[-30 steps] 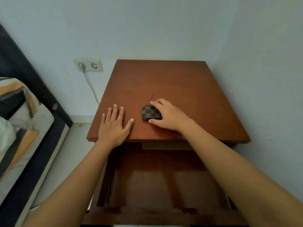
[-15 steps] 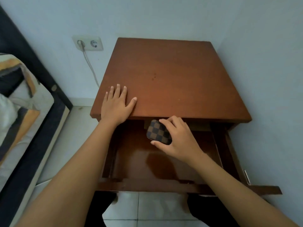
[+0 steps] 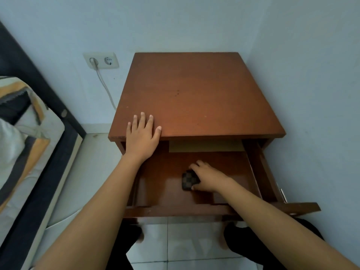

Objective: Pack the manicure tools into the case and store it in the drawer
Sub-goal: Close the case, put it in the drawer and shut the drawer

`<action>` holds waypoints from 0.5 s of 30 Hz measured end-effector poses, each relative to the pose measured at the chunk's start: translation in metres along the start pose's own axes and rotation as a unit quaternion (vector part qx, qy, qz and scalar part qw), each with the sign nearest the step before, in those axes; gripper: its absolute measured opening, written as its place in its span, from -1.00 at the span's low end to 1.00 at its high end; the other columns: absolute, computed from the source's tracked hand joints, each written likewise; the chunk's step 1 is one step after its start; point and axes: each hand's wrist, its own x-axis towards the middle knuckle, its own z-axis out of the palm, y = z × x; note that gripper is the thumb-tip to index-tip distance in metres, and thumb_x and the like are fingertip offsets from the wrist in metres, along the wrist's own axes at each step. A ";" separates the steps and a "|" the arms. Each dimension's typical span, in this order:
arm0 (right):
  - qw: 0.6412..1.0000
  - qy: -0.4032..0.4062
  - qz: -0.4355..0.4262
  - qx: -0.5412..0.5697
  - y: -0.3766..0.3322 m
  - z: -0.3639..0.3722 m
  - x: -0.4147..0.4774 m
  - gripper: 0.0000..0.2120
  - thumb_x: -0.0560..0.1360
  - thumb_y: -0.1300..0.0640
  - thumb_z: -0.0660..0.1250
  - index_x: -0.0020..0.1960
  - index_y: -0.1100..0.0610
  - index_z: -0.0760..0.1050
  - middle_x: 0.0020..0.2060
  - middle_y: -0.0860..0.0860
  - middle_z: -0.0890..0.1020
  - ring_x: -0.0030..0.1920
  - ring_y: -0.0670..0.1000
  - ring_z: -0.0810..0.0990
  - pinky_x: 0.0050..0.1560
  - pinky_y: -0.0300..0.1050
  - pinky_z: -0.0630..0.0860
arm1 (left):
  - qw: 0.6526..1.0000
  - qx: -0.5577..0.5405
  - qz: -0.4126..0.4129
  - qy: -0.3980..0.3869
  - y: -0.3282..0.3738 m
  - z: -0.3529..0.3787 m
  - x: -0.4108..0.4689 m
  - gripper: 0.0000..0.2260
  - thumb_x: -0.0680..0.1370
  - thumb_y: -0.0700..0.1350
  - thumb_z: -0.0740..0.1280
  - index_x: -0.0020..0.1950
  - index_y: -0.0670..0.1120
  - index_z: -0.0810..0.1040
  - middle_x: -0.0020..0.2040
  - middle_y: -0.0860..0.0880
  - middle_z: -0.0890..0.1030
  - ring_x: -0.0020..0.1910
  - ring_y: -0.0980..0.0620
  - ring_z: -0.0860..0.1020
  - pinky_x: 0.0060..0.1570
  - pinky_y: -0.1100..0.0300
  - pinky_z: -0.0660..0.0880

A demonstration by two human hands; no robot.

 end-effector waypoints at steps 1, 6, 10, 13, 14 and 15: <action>0.999 0.016 0.005 0.035 0.000 -0.002 -0.006 -0.36 0.44 -0.01 0.38 0.42 0.09 0.19 0.37 0.12 0.28 0.36 0.17 0.29 0.29 0.07 0.40 | 1.000 -0.005 0.005 -0.006 0.003 0.000 -0.009 -0.48 0.62 0.15 -0.04 0.54 -0.04 0.06 0.57 -0.10 0.01 0.55 -0.11 -0.09 0.48 -0.01 -0.16; 0.981 0.097 -0.002 0.170 -0.004 -0.015 -0.059 -0.54 0.52 -0.03 0.28 0.37 0.05 0.30 0.36 0.07 0.34 0.35 0.08 0.36 0.31 -0.02 0.38 | 0.998 -0.025 0.064 -0.015 0.027 0.000 -0.079 -0.46 0.62 0.14 0.03 0.53 -0.06 0.09 0.57 -0.08 0.05 0.55 -0.04 -0.04 0.47 0.05 0.02; 0.969 0.156 -0.055 0.184 -0.008 -0.009 -0.116 -0.62 0.49 -0.03 0.31 0.28 0.01 0.42 0.09 -0.09 0.46 0.19 -0.02 0.47 0.15 -0.16 0.42 | 0.986 -0.065 0.147 -0.036 0.043 0.004 -0.143 -0.52 0.62 0.12 0.06 0.49 -0.05 0.22 0.54 -0.03 0.17 0.52 0.02 0.11 0.43 0.13 0.12; 0.967 0.177 -0.078 0.164 -0.008 0.003 -0.147 -0.66 0.46 0.02 0.37 0.23 -0.01 0.49 0.12 -0.06 0.53 0.15 -0.09 0.48 0.19 -0.14 0.45 | 0.981 -0.072 0.180 -0.029 0.043 0.006 -0.181 -0.59 0.61 0.09 0.10 0.43 -0.02 0.35 0.46 0.00 0.35 0.44 0.07 0.29 0.37 0.20 0.22; 0.968 0.186 -0.080 0.150 -0.008 0.008 -0.154 -0.67 0.46 0.06 0.38 0.22 -0.01 0.51 0.13 -0.06 0.54 0.14 -0.11 0.47 0.20 -0.16 0.44 | 0.980 -0.073 0.185 -0.021 0.041 0.006 -0.191 -0.61 0.61 0.07 0.12 0.40 -0.02 0.39 0.42 0.01 0.41 0.40 0.09 0.35 0.33 0.22 0.27; 0.967 0.200 -0.077 0.139 -0.008 0.013 -0.158 -0.67 0.46 0.10 0.38 0.22 0.00 0.52 0.14 -0.05 0.54 0.13 -0.11 0.47 0.19 -0.18 0.44 | 0.979 -0.072 0.188 -0.014 0.038 0.007 -0.199 -0.64 0.60 0.05 0.15 0.37 -0.01 0.43 0.38 0.01 0.46 0.35 0.10 0.41 0.29 0.25 0.31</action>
